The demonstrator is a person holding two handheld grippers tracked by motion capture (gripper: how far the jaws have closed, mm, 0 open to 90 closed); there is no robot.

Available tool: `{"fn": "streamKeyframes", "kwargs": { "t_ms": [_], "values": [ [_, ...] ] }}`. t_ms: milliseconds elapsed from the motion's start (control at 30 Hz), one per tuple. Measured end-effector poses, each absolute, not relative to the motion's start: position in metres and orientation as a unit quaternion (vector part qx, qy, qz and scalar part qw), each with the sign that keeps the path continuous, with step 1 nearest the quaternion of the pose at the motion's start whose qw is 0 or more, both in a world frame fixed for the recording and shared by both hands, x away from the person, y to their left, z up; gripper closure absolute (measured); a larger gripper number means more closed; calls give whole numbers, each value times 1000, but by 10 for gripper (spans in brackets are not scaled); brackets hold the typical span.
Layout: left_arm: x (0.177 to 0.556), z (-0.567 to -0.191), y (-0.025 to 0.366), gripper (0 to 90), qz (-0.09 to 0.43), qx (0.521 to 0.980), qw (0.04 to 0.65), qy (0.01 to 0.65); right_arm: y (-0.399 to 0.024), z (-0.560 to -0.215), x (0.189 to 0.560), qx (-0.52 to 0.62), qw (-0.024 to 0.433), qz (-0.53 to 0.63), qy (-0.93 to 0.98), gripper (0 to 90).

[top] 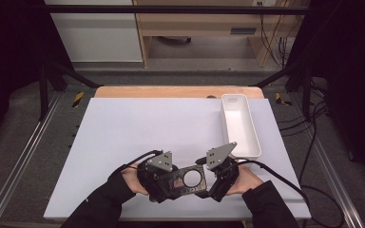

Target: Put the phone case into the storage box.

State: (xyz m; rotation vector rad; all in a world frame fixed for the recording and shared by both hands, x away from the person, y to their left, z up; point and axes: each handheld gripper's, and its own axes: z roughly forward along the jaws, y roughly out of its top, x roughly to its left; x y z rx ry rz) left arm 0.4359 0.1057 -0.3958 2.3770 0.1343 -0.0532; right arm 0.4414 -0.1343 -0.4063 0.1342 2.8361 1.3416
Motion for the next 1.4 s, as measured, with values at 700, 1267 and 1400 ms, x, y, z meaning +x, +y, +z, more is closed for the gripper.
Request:
{"fn": "streamKeyframes", "kwargs": {
  "t_ms": [700,1267,1400],
  "values": [
    [434,-397,99,115,-24,927,372,36,-131,-409,440,21,-35,428,903,109],
    [436,-398,99,114,-32,925,376,32,-130,-404,439,17,-30,418,908,121],
    [436,-397,100,113,-31,924,379,29,-130,-402,439,17,-27,417,908,124]
  ]
}}
